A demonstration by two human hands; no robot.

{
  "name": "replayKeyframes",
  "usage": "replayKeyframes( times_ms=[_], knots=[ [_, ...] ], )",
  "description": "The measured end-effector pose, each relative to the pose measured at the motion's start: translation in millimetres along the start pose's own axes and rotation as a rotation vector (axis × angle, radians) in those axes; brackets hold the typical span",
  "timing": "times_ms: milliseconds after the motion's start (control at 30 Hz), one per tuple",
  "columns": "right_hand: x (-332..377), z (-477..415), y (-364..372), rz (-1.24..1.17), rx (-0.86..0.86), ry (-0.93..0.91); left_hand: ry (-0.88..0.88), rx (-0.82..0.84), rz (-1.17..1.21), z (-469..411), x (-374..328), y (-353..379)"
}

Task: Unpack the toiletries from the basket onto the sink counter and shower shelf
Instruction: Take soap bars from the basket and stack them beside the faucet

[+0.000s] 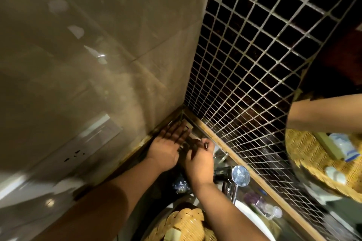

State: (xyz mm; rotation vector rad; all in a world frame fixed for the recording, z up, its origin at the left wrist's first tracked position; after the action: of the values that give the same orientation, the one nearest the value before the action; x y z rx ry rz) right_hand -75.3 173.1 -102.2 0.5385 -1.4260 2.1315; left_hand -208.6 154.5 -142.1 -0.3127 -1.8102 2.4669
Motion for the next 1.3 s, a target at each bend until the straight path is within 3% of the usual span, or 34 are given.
replayKeyframes(
  times_ms=[167, 333, 600, 933, 1033, 1300],
  knots=[
    [-7.6, -2.4, 0.6, 0.106, 0.114, 0.115, -0.029, 0.048, -0.031, -5.4, -3.6, -5.3],
    [-5.4, -5.0, 0.9, 0.197, 0.121, 0.066, -0.011, 0.140, -0.017, -6.5, -2.3, -14.5],
    [4.0, -11.6, 10.2, 0.370, 0.212, 0.070, -0.014, 0.115, -0.025, -7.6, 2.4, -4.0],
    [13.9, -7.3, 2.5, 0.286, 0.213, 0.116, 0.054, -0.055, -0.127, -2.3, 6.3, 1.7],
    [12.9, -5.2, 1.0, 0.277, 0.181, 0.142, 0.049, 0.033, -0.164, -4.3, 5.4, 5.1],
    [12.3, 2.1, 0.7, 0.317, 0.175, 0.149, 0.097, -0.015, -0.136, -4.0, 11.3, -1.1]
  ],
)
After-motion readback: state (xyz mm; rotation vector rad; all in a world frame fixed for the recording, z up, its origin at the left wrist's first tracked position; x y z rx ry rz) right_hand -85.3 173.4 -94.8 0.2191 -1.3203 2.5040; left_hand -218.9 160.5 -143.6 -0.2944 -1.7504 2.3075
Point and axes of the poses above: each hand's wrist, its own z-axis away from the middle knuckle, its own y-axis out of the palm, x = y × z, the point moved 1 cm from there along -z, towards the middle knuckle, and after that the axes turned 11 degrees about y, right-handed, at the moved point
